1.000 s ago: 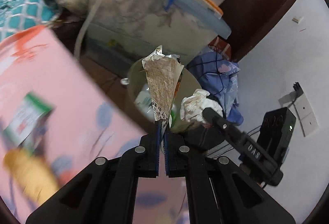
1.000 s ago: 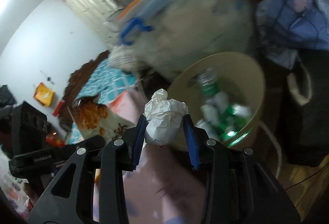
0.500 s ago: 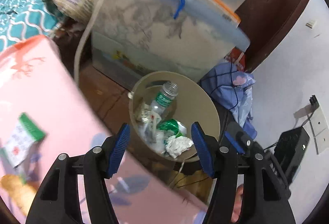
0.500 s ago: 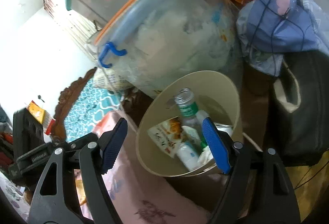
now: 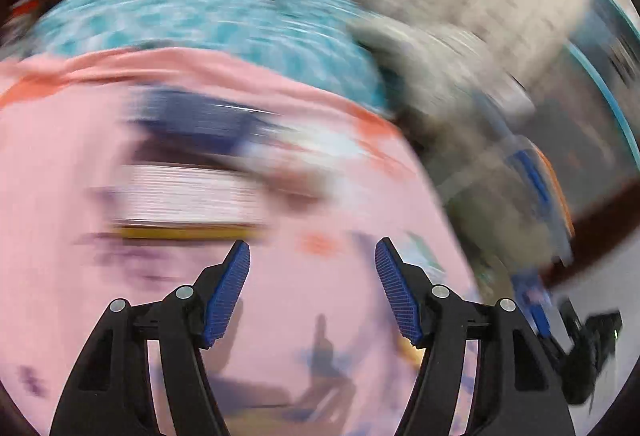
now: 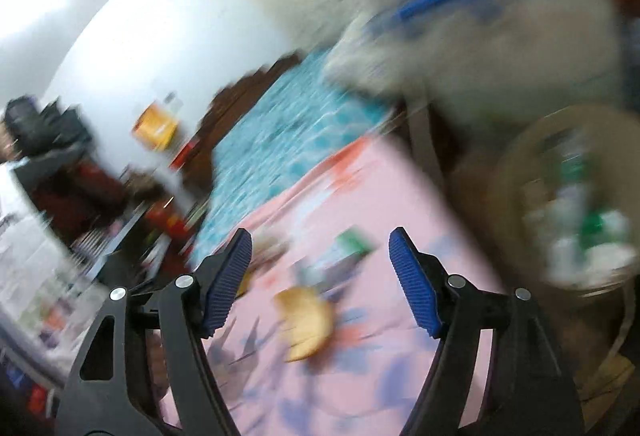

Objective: Collect trash
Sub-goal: 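Move both tools back to the blue milk carton on the bed, then grasp the blue milk carton with left tool while right tool grasps the red-white wrapper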

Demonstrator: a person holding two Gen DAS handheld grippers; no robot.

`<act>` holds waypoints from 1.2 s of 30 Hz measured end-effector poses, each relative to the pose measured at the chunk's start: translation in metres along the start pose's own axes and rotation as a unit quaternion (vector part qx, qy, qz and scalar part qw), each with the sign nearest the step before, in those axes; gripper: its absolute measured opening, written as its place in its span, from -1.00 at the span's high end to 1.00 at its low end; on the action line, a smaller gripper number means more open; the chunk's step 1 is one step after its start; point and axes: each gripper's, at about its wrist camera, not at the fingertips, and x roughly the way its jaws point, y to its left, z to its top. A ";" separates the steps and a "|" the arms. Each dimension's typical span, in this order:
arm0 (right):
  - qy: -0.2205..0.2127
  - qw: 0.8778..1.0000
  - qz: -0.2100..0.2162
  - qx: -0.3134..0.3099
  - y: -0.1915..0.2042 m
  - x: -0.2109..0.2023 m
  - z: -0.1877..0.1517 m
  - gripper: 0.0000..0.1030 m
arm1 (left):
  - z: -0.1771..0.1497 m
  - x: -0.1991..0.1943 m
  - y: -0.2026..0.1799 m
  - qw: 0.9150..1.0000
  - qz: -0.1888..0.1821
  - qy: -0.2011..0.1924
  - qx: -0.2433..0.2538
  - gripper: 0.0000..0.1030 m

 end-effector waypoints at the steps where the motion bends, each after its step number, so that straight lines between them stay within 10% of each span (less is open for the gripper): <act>1: 0.029 0.999 0.018 -0.005 0.014 0.021 -0.004 -0.32 | 0.005 -0.010 0.027 1.000 0.019 -0.007 -0.022 -0.20; 8: 0.167 0.981 0.071 -0.062 0.109 0.168 -0.005 -0.24 | 0.014 -0.043 0.129 0.993 0.041 -0.024 -0.106 -0.20; 19: 0.293 0.948 -0.067 -0.104 0.153 0.425 0.014 -0.27 | 0.004 -0.031 0.133 0.996 -0.002 -0.016 -0.083 -0.20; 26: 0.376 0.905 -0.023 -0.198 0.184 0.444 -0.036 -0.13 | 0.004 -0.029 0.142 0.995 0.001 -0.014 -0.103 -0.20; 36: 0.410 0.878 0.066 -0.239 0.213 0.306 -0.099 -0.04 | 0.003 -0.060 0.147 0.992 0.005 -0.044 -0.119 -0.21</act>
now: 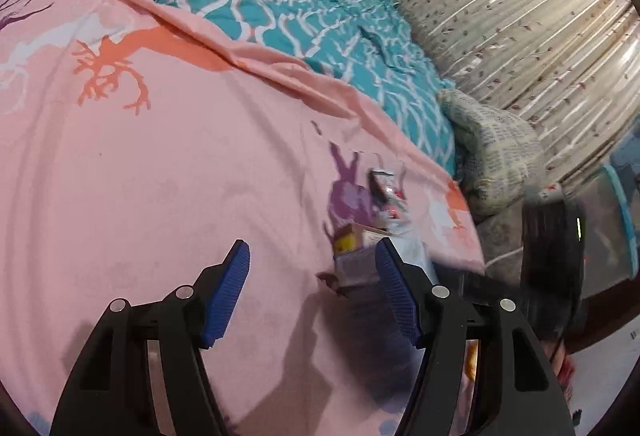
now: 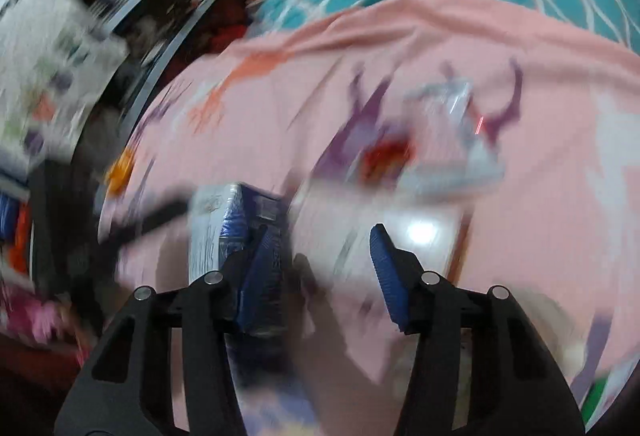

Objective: Collect trash
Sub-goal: 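Grasp the blue milk carton with left tool while right tool grasps the red-white wrapper, then carry carton and wrapper to the wastebasket and open both tools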

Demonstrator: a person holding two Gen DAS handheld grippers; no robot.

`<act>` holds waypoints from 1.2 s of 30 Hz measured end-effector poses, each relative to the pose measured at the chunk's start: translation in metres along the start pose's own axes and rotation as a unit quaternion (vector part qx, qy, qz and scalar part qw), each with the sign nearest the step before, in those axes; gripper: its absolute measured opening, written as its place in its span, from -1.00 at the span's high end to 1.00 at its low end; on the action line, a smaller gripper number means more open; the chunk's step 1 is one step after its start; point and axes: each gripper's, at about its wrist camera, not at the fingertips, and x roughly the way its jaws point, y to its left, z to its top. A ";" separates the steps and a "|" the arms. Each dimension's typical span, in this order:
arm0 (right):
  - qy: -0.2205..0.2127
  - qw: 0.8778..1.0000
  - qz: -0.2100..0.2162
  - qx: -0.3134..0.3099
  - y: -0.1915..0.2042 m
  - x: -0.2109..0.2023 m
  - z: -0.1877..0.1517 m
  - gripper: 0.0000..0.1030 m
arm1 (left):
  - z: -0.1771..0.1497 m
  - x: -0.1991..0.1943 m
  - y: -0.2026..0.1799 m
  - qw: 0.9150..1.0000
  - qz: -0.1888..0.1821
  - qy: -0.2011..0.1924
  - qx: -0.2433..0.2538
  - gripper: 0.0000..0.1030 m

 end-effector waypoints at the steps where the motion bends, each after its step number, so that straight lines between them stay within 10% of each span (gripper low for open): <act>1: -0.011 1.000 -0.013 -0.014 0.009 -0.009 -0.015 -0.04 | -0.004 -0.008 -0.002 1.000 0.000 -0.005 0.006 -0.23; 11: -0.096 0.995 -0.033 -0.018 0.036 -0.065 -0.106 -0.05 | -0.044 -0.037 -0.024 0.994 0.066 -0.011 0.082 -0.63; 20: -0.105 0.986 -0.098 0.089 -0.035 -0.052 0.004 -0.07 | -0.067 -0.001 -0.053 0.970 0.150 -0.012 0.191 -0.69; 31: 0.018 0.981 -0.187 0.041 -0.048 0.055 0.079 -0.69 | -0.061 0.012 -0.032 0.980 0.110 0.006 0.167 -0.01; 34: 0.015 0.976 -0.217 -0.009 -0.034 0.061 0.076 -0.37 | -0.064 0.011 -0.034 0.979 0.112 0.003 0.168 0.00; 36: 0.001 0.977 -0.212 -0.017 -0.029 0.059 0.072 0.65 | -0.063 0.009 -0.032 0.981 0.114 -0.001 0.159 0.00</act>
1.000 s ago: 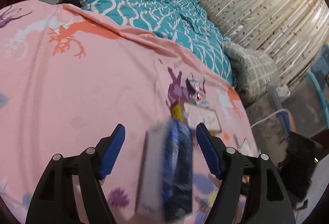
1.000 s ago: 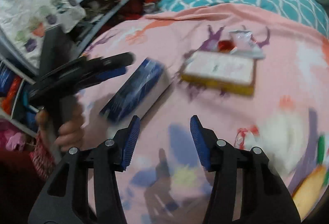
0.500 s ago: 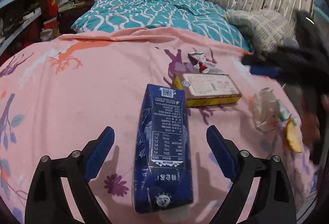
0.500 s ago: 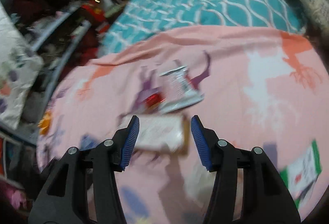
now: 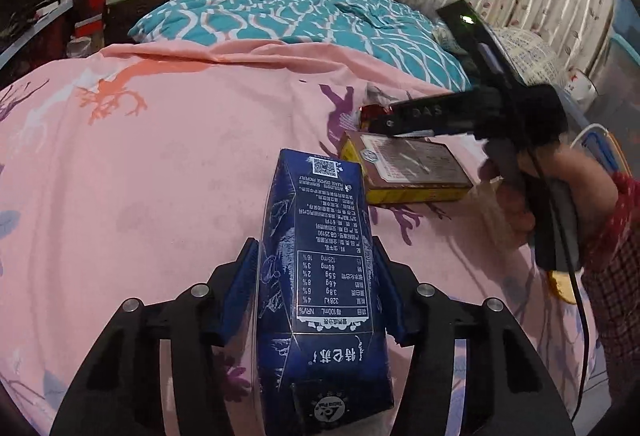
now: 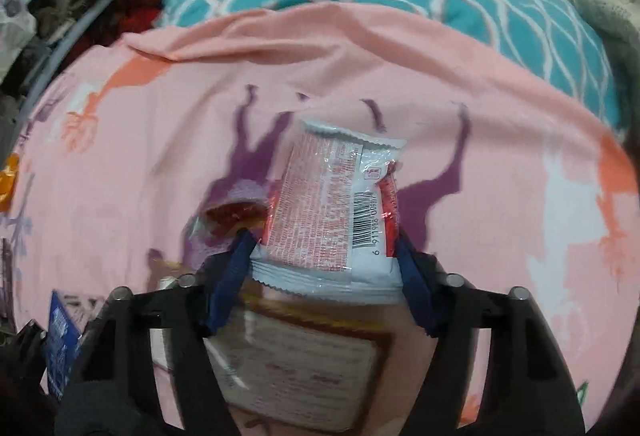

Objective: Collect trash
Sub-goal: 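Carry carton and wrapper to the wastebasket and open both tools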

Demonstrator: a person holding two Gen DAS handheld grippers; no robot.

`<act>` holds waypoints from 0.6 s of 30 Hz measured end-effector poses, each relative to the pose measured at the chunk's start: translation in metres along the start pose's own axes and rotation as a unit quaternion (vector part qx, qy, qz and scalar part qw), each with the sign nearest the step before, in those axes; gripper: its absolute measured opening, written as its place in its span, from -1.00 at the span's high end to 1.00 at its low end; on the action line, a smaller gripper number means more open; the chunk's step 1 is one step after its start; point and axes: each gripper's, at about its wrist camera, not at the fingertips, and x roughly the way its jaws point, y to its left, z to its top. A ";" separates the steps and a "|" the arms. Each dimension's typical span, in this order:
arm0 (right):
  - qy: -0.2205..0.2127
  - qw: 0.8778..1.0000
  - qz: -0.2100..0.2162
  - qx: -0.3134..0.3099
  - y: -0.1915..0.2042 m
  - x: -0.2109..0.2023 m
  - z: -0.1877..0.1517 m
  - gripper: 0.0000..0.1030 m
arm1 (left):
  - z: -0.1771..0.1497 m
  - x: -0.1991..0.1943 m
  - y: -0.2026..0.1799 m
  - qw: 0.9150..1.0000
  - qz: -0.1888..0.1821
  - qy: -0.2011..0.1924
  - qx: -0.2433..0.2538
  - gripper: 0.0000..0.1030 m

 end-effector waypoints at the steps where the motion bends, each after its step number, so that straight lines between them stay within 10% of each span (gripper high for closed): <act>1: -0.004 1.000 0.010 0.004 0.000 -0.004 -0.001 0.65 | 0.000 -0.001 0.001 1.000 0.004 -0.003 -0.004 0.01; 9: -0.102 0.992 0.070 0.031 0.005 -0.085 -0.030 0.65 | 0.001 -0.028 0.002 0.999 -0.003 -0.039 -0.016 0.01; 18: -0.192 0.970 0.125 0.085 -0.030 -0.182 -0.166 0.65 | -0.013 -0.066 -0.064 0.991 -0.122 -0.020 0.050 0.01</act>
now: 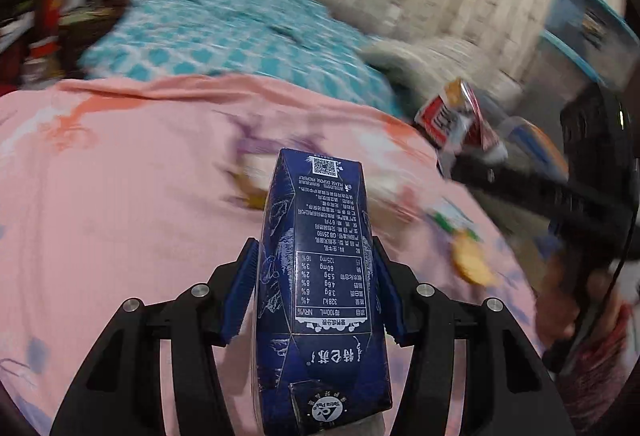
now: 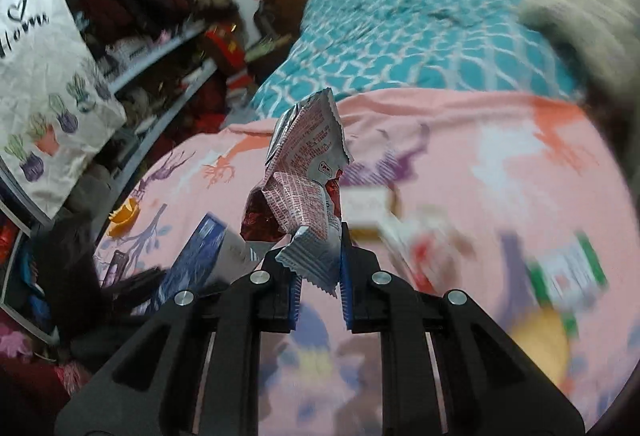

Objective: Collect trash
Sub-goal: 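Carry carton and wrapper to the wastebasket and open both tools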

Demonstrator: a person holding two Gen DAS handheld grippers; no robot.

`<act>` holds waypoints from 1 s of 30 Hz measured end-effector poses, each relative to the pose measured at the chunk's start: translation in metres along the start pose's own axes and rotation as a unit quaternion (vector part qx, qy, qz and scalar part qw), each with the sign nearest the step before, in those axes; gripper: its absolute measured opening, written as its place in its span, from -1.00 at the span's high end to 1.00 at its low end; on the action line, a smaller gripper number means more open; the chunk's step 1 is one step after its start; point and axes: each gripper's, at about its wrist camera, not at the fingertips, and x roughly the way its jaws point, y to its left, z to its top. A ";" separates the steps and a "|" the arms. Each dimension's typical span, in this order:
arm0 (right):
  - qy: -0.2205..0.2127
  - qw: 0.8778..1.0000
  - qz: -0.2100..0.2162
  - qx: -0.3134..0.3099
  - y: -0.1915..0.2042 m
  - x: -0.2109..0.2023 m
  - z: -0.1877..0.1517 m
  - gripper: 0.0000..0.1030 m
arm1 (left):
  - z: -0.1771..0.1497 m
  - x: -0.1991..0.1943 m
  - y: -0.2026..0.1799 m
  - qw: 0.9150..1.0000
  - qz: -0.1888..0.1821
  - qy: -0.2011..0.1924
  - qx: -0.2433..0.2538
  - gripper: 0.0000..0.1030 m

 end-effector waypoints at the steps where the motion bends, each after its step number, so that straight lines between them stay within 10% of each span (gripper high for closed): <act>1: -0.015 1.000 -0.015 0.007 -0.010 -0.021 -0.018 0.65 | -0.002 0.002 -0.015 1.000 -0.020 0.011 0.014 0.01; 8: -0.095 0.984 -0.123 0.088 -0.089 -0.136 -0.111 0.65 | -0.009 0.037 -0.134 0.981 -0.141 0.093 0.099 0.01; 19: -0.154 0.928 -0.245 0.235 -0.240 -0.226 -0.176 0.64 | -0.003 0.174 -0.337 0.924 -0.258 0.216 0.184 0.01; 27: -0.128 0.911 -0.262 0.293 -0.317 -0.211 -0.179 0.51 | 0.001 0.270 -0.412 0.920 -0.253 0.266 0.139 -0.13; 30: -0.128 0.899 -0.273 0.316 -0.328 -0.209 -0.182 -0.09 | 0.000 0.291 -0.420 0.927 -0.232 0.269 0.120 -0.30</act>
